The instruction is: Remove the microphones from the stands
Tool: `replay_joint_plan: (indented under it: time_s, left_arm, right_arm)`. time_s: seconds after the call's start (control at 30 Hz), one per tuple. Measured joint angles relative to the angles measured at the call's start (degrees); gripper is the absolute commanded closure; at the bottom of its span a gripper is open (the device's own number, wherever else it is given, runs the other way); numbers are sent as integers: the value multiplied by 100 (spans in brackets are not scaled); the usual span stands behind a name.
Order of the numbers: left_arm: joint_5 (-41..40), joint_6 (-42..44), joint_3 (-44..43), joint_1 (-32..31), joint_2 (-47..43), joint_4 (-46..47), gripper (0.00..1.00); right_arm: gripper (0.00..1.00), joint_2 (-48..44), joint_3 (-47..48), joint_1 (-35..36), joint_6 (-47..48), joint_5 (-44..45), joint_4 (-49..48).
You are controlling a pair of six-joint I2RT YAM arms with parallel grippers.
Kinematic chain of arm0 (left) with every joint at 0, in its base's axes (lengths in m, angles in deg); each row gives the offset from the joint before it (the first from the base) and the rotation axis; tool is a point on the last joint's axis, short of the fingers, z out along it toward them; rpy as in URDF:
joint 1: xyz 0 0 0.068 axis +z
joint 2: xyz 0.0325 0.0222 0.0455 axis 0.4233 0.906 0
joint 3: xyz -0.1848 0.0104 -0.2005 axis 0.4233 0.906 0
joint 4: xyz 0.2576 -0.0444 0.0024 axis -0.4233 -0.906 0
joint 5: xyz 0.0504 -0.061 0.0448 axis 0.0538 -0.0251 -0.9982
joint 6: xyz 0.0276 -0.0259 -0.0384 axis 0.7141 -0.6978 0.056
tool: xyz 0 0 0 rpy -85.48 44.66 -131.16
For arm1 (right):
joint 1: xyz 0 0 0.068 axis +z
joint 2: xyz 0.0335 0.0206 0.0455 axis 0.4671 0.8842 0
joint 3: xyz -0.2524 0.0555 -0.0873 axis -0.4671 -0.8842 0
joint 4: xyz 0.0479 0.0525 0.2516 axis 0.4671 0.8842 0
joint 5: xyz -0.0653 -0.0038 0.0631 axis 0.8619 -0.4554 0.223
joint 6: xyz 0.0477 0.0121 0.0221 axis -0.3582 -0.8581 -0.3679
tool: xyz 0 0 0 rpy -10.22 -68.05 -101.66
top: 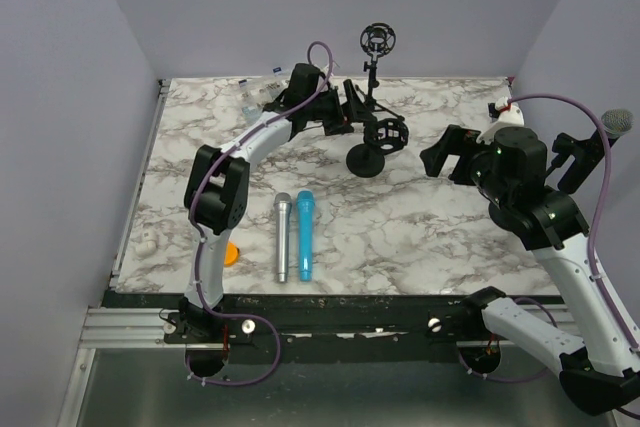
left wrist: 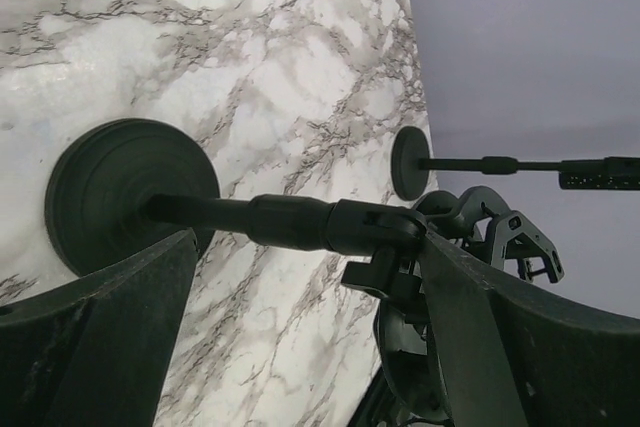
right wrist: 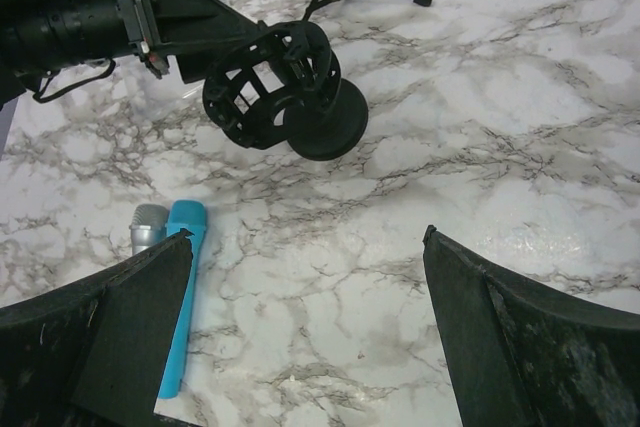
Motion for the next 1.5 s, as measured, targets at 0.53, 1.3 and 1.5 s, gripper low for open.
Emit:
replay_joint_plan:
  time_s: [0.53,1.3,1.5]
  left_arm:
    - [-540,1093,-1141,310,-1915,-2092,2]
    - [-1360,2986,2656,-205,-5440,-1950,1]
    - [-1482,3049,2826,-205,-5984,-1683,1]
  right_arm:
    - [2,155,-256,0,-57,9,-50]
    - [0,1572,-2420,-297,-3987,5945,251]
    - [0,3182,-2124,-1121,-5525,6808,977]
